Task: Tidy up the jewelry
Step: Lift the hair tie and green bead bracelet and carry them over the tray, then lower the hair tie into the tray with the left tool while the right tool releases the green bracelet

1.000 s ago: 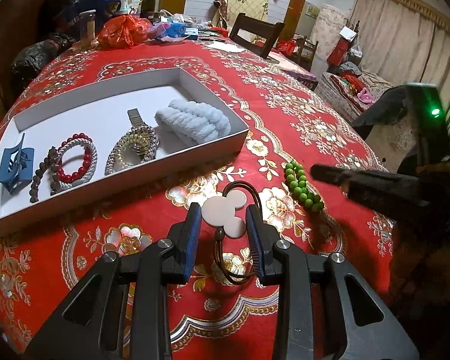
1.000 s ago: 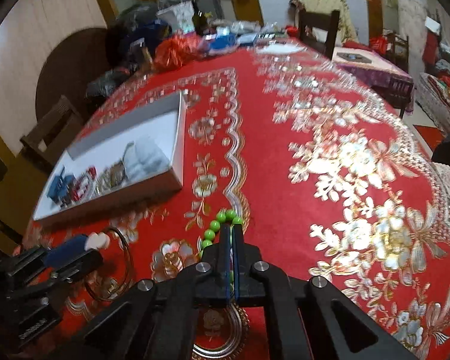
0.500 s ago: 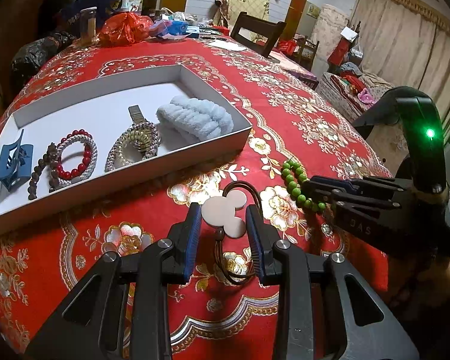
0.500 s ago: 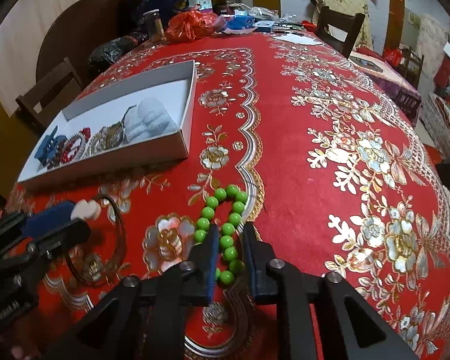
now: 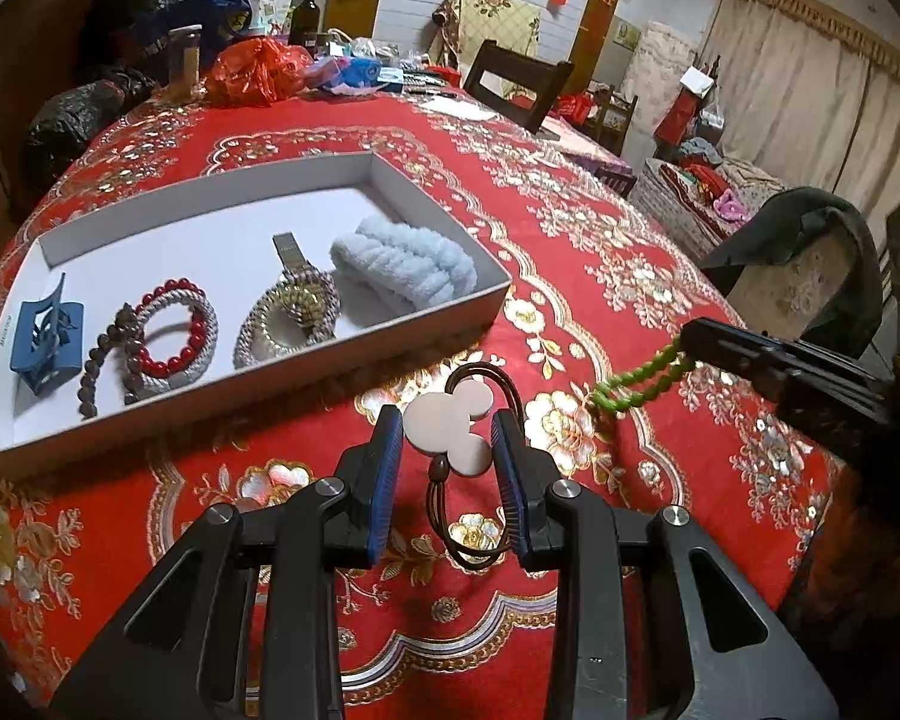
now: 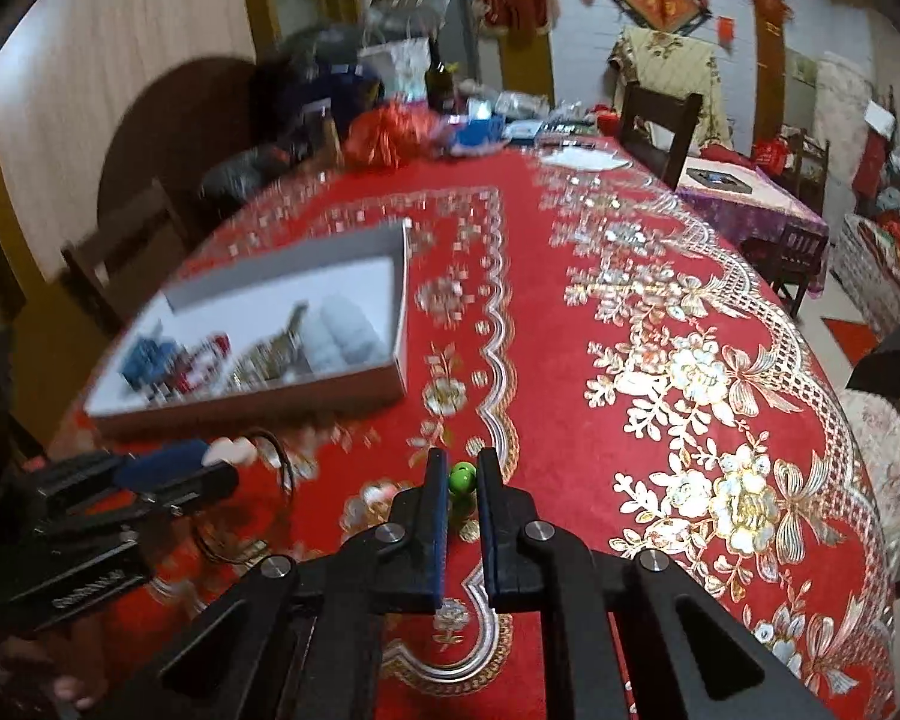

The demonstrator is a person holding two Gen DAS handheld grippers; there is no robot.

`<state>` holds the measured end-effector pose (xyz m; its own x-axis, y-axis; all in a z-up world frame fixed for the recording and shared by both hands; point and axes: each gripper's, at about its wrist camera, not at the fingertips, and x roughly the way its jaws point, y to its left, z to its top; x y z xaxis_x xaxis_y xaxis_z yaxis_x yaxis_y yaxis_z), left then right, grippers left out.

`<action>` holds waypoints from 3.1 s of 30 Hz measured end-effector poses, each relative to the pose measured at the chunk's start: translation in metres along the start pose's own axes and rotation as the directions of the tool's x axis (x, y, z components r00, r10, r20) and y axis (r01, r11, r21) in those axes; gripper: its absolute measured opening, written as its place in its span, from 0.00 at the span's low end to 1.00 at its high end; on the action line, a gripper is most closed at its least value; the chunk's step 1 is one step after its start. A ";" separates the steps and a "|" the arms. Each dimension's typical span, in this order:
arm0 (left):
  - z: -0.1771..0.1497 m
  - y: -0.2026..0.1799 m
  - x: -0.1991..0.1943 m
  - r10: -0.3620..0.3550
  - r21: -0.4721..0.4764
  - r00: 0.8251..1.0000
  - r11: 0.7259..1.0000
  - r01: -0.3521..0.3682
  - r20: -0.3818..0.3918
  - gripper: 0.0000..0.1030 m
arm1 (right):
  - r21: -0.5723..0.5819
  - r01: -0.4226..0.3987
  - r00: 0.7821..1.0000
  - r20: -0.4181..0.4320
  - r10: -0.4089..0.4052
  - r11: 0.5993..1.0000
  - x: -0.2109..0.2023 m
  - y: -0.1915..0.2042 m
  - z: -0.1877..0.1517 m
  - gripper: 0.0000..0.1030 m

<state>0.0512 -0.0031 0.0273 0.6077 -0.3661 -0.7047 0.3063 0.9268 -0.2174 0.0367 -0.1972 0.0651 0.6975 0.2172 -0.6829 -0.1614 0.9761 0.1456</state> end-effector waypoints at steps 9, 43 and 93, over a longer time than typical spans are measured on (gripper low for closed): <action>0.003 0.000 -0.017 -0.010 -0.005 0.999 1.000 0.010 0.035 0.28 | 0.016 -0.027 0.997 0.066 0.026 0.999 -0.026 0.007 0.009 0.08; 0.062 0.134 -0.036 0.162 -0.260 0.973 0.959 -0.116 0.163 0.28 | -0.141 -0.098 0.988 0.108 0.114 0.985 0.022 0.100 0.105 0.08; 0.014 0.101 -0.031 0.398 -0.249 0.917 0.888 -0.387 -0.004 0.78 | -0.081 -0.124 0.961 -0.259 0.100 0.989 0.092 0.094 0.041 0.56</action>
<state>0.0737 0.1006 0.0371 0.6763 0.0338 -0.7358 -0.1459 0.9853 -0.0888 0.1143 -0.0854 0.0447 0.4730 0.3037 -0.8271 -0.3027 0.9376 0.1712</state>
